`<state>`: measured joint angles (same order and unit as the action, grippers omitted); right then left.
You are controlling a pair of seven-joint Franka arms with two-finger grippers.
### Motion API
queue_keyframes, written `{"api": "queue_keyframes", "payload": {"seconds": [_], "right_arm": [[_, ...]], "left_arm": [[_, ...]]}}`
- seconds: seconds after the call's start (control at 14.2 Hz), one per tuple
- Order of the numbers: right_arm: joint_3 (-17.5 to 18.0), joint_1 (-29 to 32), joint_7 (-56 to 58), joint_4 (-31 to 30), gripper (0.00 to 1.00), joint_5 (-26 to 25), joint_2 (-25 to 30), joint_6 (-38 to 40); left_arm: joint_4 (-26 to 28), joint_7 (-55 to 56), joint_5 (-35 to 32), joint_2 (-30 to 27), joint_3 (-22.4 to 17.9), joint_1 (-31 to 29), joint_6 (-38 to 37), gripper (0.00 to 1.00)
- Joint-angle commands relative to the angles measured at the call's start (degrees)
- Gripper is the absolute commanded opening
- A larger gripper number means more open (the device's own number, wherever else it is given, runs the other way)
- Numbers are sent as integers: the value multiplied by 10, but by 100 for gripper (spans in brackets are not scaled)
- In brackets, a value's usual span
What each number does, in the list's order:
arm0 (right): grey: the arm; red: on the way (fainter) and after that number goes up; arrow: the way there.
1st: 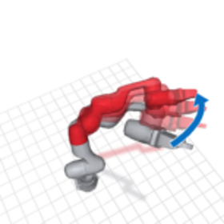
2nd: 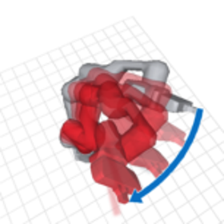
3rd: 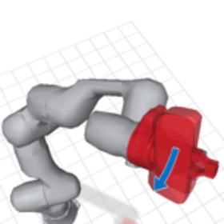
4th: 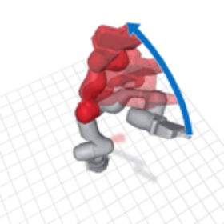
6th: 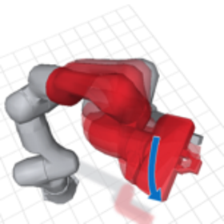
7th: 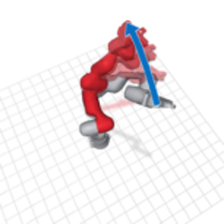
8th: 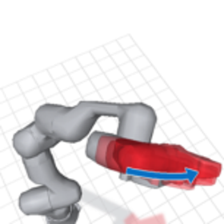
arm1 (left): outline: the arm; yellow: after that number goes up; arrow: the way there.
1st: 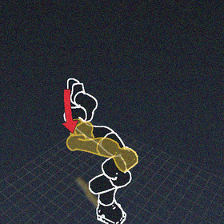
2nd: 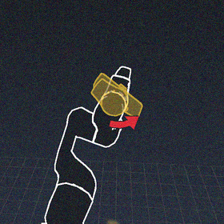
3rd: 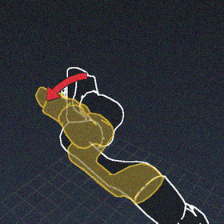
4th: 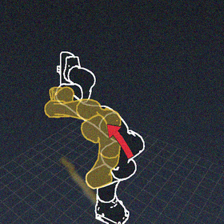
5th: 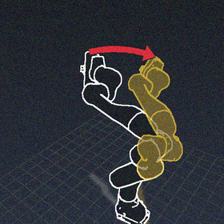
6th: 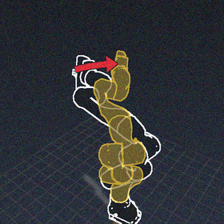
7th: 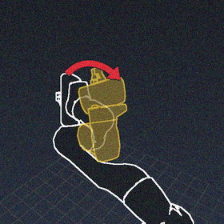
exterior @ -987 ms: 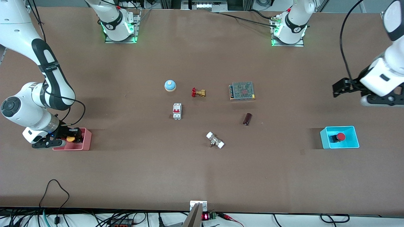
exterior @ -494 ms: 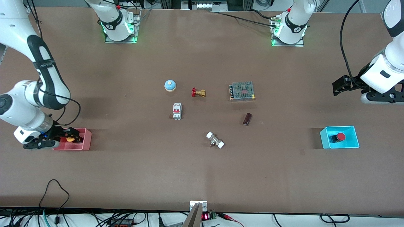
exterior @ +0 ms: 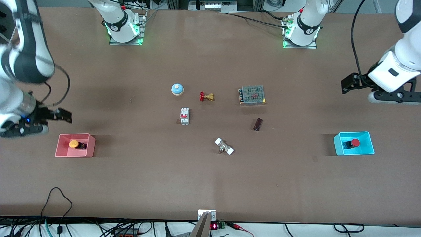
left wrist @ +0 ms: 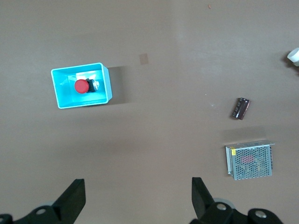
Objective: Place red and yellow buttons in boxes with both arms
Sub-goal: 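Open the right gripper and raise it away from the pink box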
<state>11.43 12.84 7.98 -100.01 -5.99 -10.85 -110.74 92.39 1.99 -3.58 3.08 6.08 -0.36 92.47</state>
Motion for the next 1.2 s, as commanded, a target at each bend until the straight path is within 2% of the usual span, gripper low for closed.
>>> {"api": "queue_keyframes", "payload": {"seconds": [0.0, 0.14, 0.28, 0.49, 0.63, 0.71, 1.13], "right_arm": [[-1, -47, -75, -21, 100, 4, 79, 73], [-2, -71, -79, -19, 100, 5, 104, 95], [-10, -104, -75, 3, 100, 18, 105, 104], [-54, -136, -76, 53, 100, 37, 80, 132], [-110, -183, -78, 72, 100, 40, 72, 151], [-123, -192, -78, 75, 100, 40, 70, 159], [-119, -180, -78, 75, 100, 42, 67, 160]], "left_arm": [[-5, -4, 5, -6, -2, -2, -13, 100], [-12, -4, 6, -5, -4, -4, -15, 100], [-11, -4, 6, -6, -3, -4, -16, 100], [-12, -4, 6, -6, -2, -4, -16, 100], [-12, -4, 6, -6, -3, -4, -20, 100], [-12, -3, 5, -5, -2, -4, -25, 100], [-12, -3, 4, -5, -2, -4, -26, 100]]}}
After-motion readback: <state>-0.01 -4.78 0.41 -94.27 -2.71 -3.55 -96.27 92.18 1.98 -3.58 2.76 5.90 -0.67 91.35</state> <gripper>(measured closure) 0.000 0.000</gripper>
